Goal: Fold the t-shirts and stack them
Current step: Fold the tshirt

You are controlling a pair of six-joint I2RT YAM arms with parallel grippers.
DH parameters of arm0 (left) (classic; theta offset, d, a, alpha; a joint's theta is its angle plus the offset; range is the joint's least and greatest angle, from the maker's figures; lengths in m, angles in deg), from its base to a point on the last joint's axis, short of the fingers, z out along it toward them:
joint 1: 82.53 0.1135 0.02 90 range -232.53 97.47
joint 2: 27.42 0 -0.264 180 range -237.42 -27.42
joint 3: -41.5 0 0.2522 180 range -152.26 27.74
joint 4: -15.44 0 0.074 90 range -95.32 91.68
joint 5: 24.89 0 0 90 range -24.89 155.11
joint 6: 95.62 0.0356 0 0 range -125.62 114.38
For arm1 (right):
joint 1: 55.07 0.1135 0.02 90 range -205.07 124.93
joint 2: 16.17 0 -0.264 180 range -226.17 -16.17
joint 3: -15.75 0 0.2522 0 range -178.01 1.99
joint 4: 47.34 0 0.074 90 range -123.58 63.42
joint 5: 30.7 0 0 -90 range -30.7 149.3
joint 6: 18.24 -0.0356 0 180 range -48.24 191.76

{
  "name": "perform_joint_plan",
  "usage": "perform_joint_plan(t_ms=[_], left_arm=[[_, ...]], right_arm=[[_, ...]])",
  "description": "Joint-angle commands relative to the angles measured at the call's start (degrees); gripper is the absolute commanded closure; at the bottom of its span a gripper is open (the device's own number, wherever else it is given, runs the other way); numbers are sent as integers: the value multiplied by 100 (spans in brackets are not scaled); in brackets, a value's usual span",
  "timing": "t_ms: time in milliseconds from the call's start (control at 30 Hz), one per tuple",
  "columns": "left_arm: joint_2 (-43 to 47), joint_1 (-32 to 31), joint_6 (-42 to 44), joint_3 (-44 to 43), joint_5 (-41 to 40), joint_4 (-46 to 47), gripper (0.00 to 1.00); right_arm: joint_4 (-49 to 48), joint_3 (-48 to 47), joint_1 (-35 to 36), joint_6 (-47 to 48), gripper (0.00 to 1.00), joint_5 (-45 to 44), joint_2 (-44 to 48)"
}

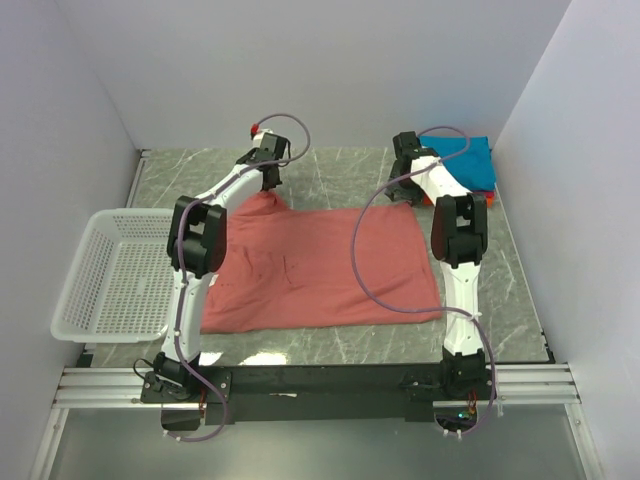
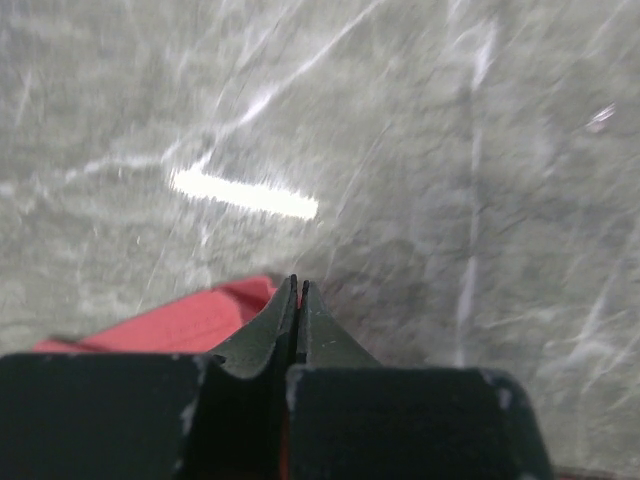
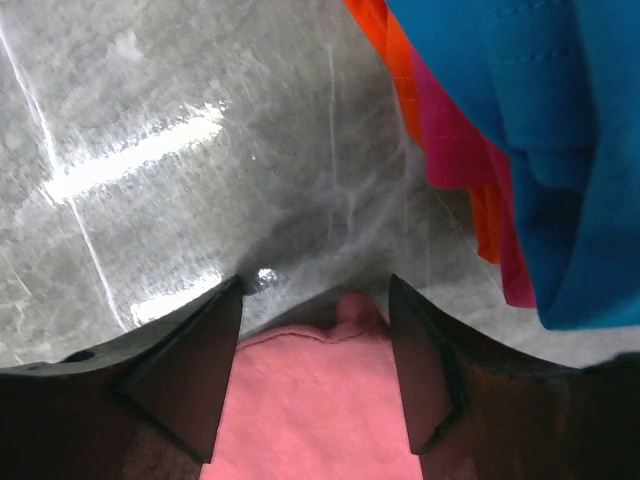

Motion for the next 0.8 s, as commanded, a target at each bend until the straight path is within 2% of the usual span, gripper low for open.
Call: perform_joint_plan(t_ms=[0, 67, 167, 200, 367, 467, 600, 767], left_arm=[[499, -21, -356, 207, -151, -281, 99], [596, -21, -540, 391, -274, -377, 99], [728, -21, -769, 506, -344, -517, 99], [754, -38, -813, 515, -362, -579, 99], [869, -91, -1077, 471, -546, -869, 99], [895, -117, -1261, 383, -651, -1176, 99], [1053, -152, -1438, 400, -687, -1423, 99], [1387, -223, -1761, 822, -573, -1624, 99]], right_arm=[[150, -42, 8, 126, 35, -226, 164], [-122, 413, 8, 179, 39, -147, 332], [-281, 714, 8, 188, 52, -120, 508], [-290, 741, 8, 197, 63, -94, 535], [-290, 794, 8, 197, 93, -94, 596], [-386, 890, -1, 267, 100, -111, 763], [-606, 1136, 16, 398, 100, -77, 1175], [-975, 1803, 60, 610, 100, 38, 1764]])
